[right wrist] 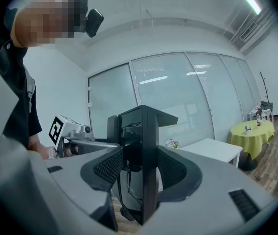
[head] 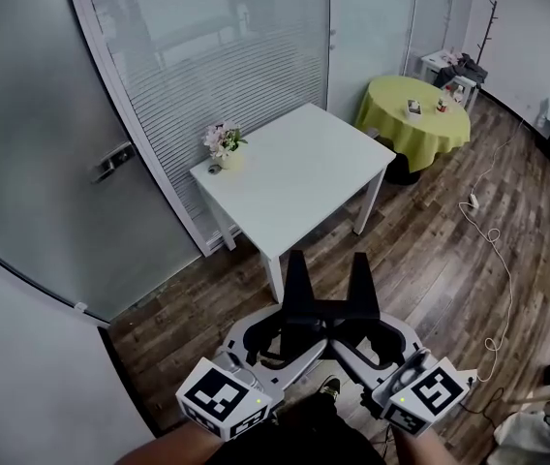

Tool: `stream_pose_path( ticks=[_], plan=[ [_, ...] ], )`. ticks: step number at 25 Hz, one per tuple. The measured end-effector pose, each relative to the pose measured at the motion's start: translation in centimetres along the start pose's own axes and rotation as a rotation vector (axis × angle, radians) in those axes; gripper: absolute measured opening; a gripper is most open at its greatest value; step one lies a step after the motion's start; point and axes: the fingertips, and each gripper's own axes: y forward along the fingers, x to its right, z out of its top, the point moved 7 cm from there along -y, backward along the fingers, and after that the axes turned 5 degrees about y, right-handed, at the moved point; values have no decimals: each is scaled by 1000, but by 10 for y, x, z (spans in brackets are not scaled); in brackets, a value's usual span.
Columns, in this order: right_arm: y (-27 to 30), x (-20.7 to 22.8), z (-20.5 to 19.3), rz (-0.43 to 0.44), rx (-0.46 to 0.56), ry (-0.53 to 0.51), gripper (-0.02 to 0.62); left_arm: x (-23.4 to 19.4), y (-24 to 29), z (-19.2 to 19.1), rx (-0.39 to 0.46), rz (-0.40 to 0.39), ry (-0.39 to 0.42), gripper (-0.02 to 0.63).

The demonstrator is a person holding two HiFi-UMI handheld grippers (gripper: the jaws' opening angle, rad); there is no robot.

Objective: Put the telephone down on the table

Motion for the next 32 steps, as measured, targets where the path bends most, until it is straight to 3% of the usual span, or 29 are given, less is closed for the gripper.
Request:
stream_pose_path(
  ticks=[19,32],
  plan=[
    [-17,137,41,57,-11,15,233,-2,136,29,-13,53,-5,267],
    [-1,189,50,72,-30,31,234,-25,184,30,-26,65,-28,268]
  ],
)
